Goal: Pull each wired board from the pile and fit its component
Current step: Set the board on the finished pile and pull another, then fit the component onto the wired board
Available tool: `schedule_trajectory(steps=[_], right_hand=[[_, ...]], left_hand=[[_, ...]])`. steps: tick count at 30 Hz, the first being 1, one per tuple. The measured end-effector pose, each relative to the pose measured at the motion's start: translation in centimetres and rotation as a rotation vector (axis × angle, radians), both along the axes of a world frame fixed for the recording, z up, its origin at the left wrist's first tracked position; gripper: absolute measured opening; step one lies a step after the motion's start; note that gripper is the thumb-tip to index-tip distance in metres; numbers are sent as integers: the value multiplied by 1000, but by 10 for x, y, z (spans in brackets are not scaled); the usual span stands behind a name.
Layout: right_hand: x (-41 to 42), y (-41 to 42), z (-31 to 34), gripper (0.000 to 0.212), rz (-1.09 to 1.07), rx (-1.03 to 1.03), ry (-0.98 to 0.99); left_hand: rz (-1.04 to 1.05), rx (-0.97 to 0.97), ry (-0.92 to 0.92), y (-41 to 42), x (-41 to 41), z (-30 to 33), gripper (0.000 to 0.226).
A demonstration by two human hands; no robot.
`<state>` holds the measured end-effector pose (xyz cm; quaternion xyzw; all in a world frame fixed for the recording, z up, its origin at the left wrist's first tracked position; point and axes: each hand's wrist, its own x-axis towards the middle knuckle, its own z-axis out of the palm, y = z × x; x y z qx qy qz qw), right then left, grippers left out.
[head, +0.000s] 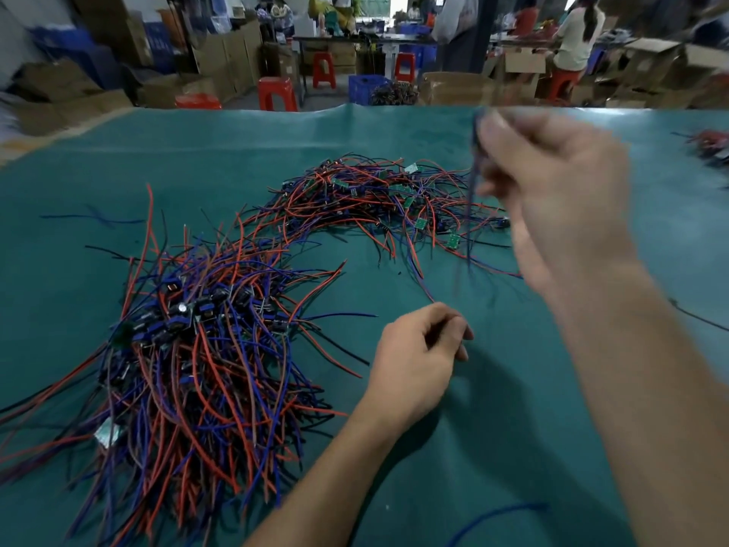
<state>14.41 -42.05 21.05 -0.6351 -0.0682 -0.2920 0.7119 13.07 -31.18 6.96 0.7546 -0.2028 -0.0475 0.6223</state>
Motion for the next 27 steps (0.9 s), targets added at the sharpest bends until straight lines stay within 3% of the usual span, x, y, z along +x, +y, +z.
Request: schedule_trajectory(steps=[3, 6, 8, 10, 12, 14, 16, 23, 25, 27], right_hand=[[18, 40, 37, 14, 281, -26, 65], [39, 75, 38, 34, 490, -349, 274], [63, 70, 19, 34, 293, -763, 303], [88, 38, -4, 24, -98, -1114, 290], [105, -6, -32, 25, -367, -1322, 489], [110, -43, -65, 30, -394, -1422, 725], [110, -65, -89, 33, -348, -1404, 785], [112, -82, -102, 18, -437, -1112, 658], [103, -83, -90, 13, -520, -864, 571], [87, -80, -73, 13, -512, -483, 475]], left_hand=[[33, -8, 4, 0, 0, 0, 22], [59, -21, 28, 0, 1, 1, 19], [71, -21, 53, -1, 0, 1, 17], [88, -28, 46, -1, 0, 0, 16], [93, -30, 24, 0, 1, 0, 14], [101, -18, 11, 0, 1, 0, 13], [106, -15, 17, -1, 2, -1, 12], [98, -55, 74, -1, 3, -2, 10], [100, -61, 79, -1, 4, -2, 10], [108, -51, 59, 0, 4, -2, 10]])
